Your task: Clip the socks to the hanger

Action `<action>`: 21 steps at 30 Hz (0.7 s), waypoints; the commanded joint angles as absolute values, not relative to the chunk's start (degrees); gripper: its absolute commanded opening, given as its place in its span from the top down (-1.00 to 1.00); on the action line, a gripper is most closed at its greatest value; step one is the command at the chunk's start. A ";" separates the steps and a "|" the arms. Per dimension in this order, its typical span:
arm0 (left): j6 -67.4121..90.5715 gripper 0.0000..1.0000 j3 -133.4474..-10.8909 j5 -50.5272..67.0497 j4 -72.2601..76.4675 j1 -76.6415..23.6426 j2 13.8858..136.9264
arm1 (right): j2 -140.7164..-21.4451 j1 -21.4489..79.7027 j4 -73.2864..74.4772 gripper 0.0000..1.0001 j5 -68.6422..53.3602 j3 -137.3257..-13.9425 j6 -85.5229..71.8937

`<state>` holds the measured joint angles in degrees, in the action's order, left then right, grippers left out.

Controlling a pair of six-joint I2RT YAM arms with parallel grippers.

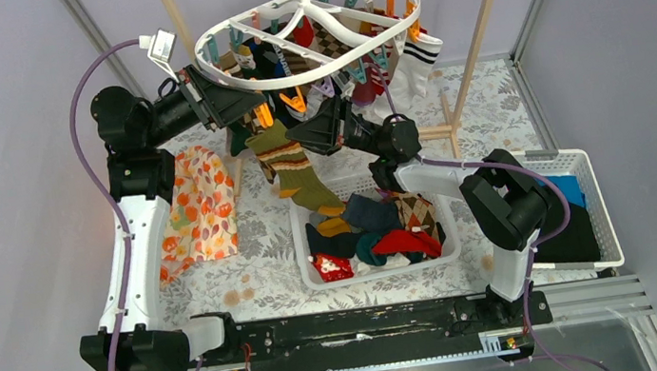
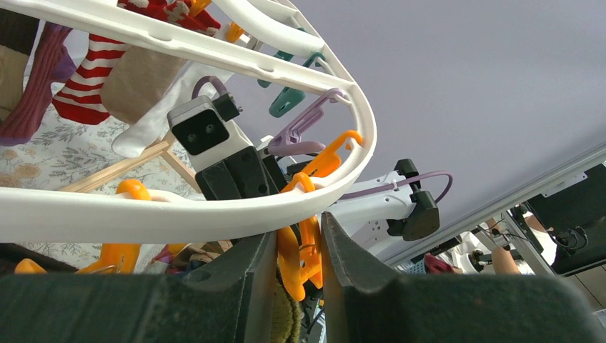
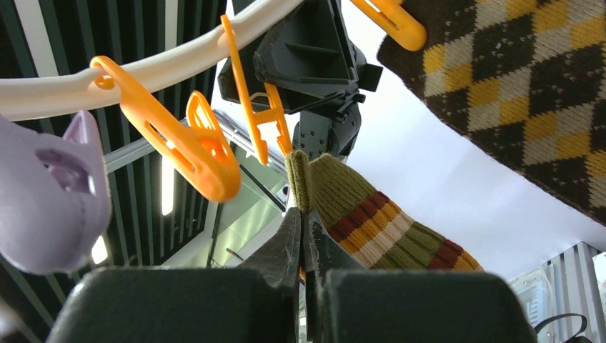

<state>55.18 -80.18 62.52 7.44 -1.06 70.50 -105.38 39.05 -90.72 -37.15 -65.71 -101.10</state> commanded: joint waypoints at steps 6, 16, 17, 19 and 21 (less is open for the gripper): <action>55.97 1.00 -79.29 65.56 12.03 -0.72 70.80 | -104.08 38.59 -98.26 1.00 -37.82 -70.40 -102.26; 56.29 1.00 -79.12 66.43 12.63 -0.70 70.64 | -104.93 38.59 -98.26 1.00 -36.05 -71.00 -102.09; 56.33 1.00 -79.19 66.49 12.65 -0.73 70.62 | -104.96 38.58 -98.26 1.00 -35.66 -71.12 -101.93; 56.45 1.00 -79.15 66.40 12.84 -0.75 70.66 | -105.13 38.70 -98.26 1.00 -34.95 -71.50 -101.75; 57.25 1.00 -79.00 66.51 13.71 -0.72 70.73 | -105.34 38.76 -98.22 1.00 -34.33 -71.98 -101.46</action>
<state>55.94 -79.57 63.75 9.26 -1.06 70.87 -105.38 39.03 -90.72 -36.53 -68.49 -101.84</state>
